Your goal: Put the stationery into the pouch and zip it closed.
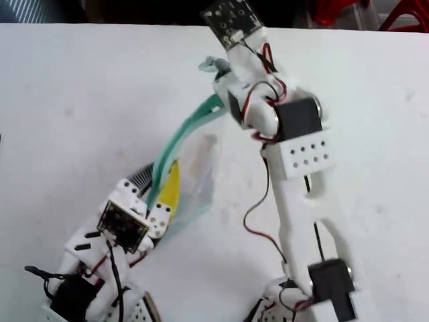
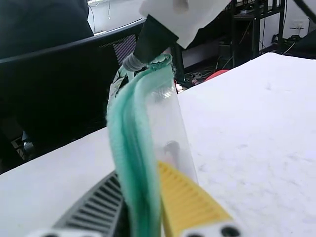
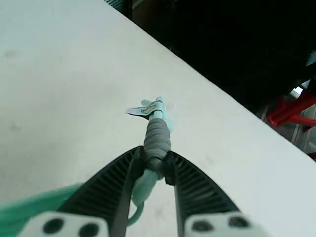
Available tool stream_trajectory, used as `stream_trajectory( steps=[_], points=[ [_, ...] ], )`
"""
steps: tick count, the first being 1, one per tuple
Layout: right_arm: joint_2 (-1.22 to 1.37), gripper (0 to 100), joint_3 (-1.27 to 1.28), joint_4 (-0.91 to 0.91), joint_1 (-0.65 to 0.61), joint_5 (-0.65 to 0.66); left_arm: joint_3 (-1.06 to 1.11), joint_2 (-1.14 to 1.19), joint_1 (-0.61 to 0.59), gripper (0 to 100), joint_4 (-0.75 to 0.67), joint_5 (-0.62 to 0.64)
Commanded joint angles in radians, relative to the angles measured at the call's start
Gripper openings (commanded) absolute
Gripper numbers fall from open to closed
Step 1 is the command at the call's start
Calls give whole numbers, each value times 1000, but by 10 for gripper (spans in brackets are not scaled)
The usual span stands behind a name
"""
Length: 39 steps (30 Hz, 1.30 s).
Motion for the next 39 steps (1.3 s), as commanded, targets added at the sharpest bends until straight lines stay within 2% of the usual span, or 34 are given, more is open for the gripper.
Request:
stream_trajectory(
  steps=[1, 6, 18, 24, 29, 39],
  points=[
    [-145, 18, 184, -185, 84, 38, -2, 7, 5, 22, 21, -11],
    [-228, 17, 358, -331, 150, 57, -2, 7, 5, 22, 21, -11],
    [-173, 17, 362, -438, 202, 63, -2, 7, 5, 22, 21, -29],
    [-21, 17, 230, -433, 257, 18, -2, 7, 5, 22, 21, -29],
    [62, 17, 86, -343, 278, -9, -2, 7, 5, 22, 21, -32],
    [114, 17, 55, -364, 297, -11, -2, 7, 4, 22, 21, -34]
  ],
)
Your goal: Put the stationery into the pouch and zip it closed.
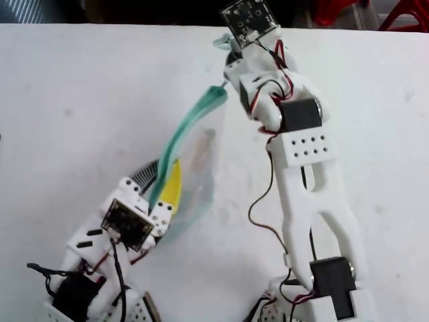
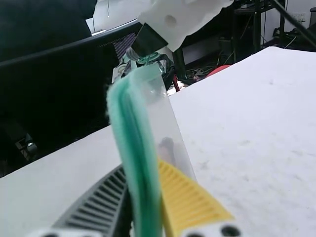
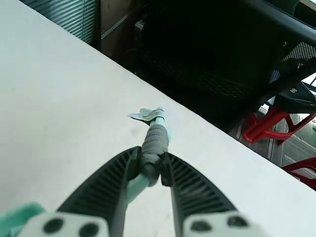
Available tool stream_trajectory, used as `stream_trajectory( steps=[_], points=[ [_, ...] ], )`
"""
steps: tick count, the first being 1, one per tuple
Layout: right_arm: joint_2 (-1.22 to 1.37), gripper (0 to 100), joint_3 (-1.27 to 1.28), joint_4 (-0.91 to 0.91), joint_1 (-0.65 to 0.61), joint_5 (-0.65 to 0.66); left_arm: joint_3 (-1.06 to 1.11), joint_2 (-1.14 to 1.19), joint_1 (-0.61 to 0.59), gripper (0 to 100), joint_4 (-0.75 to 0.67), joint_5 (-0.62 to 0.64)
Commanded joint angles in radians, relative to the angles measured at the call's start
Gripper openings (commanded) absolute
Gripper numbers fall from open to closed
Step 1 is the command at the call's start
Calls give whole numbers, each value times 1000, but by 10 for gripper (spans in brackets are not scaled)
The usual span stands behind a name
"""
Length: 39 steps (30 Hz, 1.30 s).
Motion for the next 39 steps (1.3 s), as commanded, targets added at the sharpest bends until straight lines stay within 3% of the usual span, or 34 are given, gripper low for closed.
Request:
stream_trajectory(
  steps=[1, 5, 9, 14, 16, 21, 25, 29, 35, 39],
  points=[
    [25, 17, -64, -38, 165, -6, -2, -2, 4, 22, 25, -11],
    [21, 17, -57, -27, 170, -8, -2, -2, 4, 22, 26, -8],
    [-30, 34, -97, 122, 125, -87, -2, -2, 4, 22, 18, -5],
    [-157, 295, -137, 375, -4, -126, 0, -2, -1, 22, -17, -5],
    [-200, 331, -140, 447, -59, -114, 12, -2, -7, 23, -63, -5],
    [-306, 272, -137, 510, -91, -164, 58, 2, -133, 23, -236, -14],
    [-340, 254, -126, 558, 10, -253, 63, 4, -226, 23, -319, -91],
    [-341, 254, 43, 564, 70, -379, 61, 4, -239, 23, -371, -175],
    [-374, 189, 364, 426, 70, -508, 74, 8, -240, 24, -548, -192],
    [-424, 112, 529, 292, 70, -508, 106, 147, -237, 24, -704, -319]
  ],
)
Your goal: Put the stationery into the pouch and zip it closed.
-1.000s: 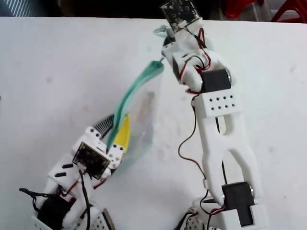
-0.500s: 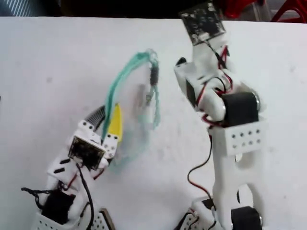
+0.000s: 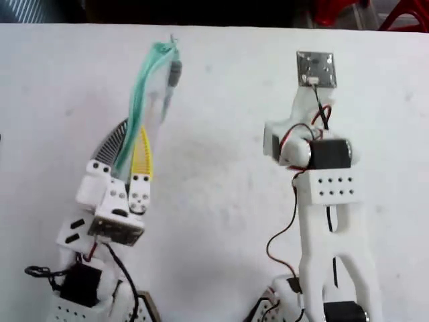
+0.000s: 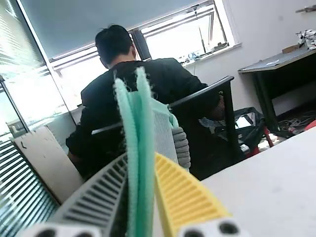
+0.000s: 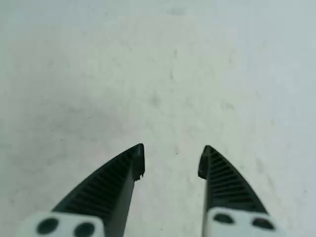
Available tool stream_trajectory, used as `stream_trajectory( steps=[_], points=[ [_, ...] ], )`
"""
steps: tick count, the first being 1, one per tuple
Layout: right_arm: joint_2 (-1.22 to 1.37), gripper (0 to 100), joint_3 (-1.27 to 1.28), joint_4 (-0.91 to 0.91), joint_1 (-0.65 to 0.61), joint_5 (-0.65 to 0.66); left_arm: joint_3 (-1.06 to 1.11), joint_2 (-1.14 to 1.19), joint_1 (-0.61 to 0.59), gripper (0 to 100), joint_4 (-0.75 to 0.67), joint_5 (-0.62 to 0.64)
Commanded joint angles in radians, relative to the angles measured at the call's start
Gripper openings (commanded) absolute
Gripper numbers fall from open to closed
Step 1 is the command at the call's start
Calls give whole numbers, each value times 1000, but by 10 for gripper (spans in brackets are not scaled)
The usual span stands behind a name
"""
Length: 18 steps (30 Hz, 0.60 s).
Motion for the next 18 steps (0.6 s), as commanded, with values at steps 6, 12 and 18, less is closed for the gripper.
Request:
stream_trajectory(
  steps=[6, 12, 18],
  points=[
    [-67, 115, 305, -383, 16, -21, -258, 572, -36, 24, -189, 43],
    [-62, 116, 442, -585, 21, -21, -520, 892, 5, 24, -54, 100],
    [-58, 115, 446, -595, 62, -21, -525, 1007, 24, 22, -359, -132]
  ],
)
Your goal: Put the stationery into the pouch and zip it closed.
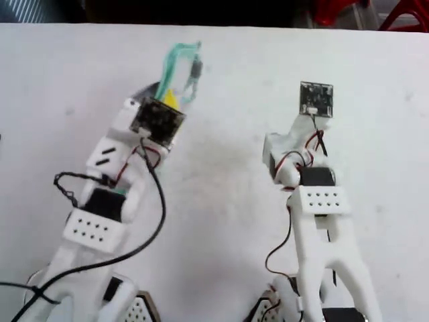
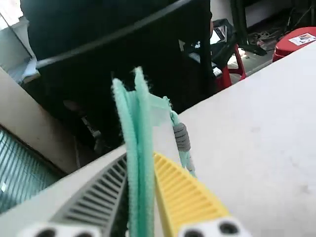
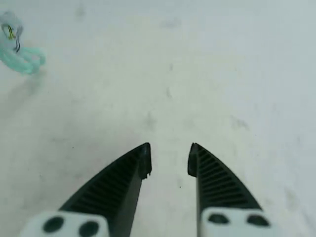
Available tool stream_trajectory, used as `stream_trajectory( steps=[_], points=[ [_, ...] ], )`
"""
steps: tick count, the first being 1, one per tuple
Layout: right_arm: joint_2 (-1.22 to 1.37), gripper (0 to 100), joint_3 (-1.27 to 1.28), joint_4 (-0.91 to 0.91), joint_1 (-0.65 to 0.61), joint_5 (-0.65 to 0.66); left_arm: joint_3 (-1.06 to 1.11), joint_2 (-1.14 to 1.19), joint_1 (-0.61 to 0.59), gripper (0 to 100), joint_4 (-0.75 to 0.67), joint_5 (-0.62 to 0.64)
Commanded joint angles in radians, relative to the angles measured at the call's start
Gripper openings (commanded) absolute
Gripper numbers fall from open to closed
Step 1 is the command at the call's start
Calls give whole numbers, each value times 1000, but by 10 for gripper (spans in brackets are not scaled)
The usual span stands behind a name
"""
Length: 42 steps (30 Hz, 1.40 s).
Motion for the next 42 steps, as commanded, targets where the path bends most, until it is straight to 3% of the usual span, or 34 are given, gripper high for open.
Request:
stream_trajectory(
  steps=[1, 7, 10, 15, 21, 24, 27, 31, 37, 42],
  points=[
    [-19, 115, -6, -21, 16, -6, -95, 64, 28, 22, -247, -192],
    [-19, 115, -6, -31, 16, -6, -107, 265, 113, 23, -453, -342],
    [-19, 115, 18, -71, 35, -6, -143, 429, 193, 23, -453, -381],
    [-19, 115, 48, -150, 102, -8, -150, 670, 282, 24, -453, -377],
    [-22, 116, 46, -151, 119, -8, -144, 733, 328, 24, -427, -282],
    [-25, 116, 44, -151, 140, -8, -152, 742, 344, 36, -351, -282],
    [-27, 116, 40, -151, 191, -64, -141, 734, 355, 156, -267, -270],
    [-19, 116, 23, -143, 229, -89, -167, 733, 346, 211, -146, -157],
    [-19, 116, 25, -142, 223, -89, -368, 733, 326, 229, 180, -2],
    [-19, 116, 25, -142, 223, -89, -585, 733, 328, 226, 539, -60]
  ],
)
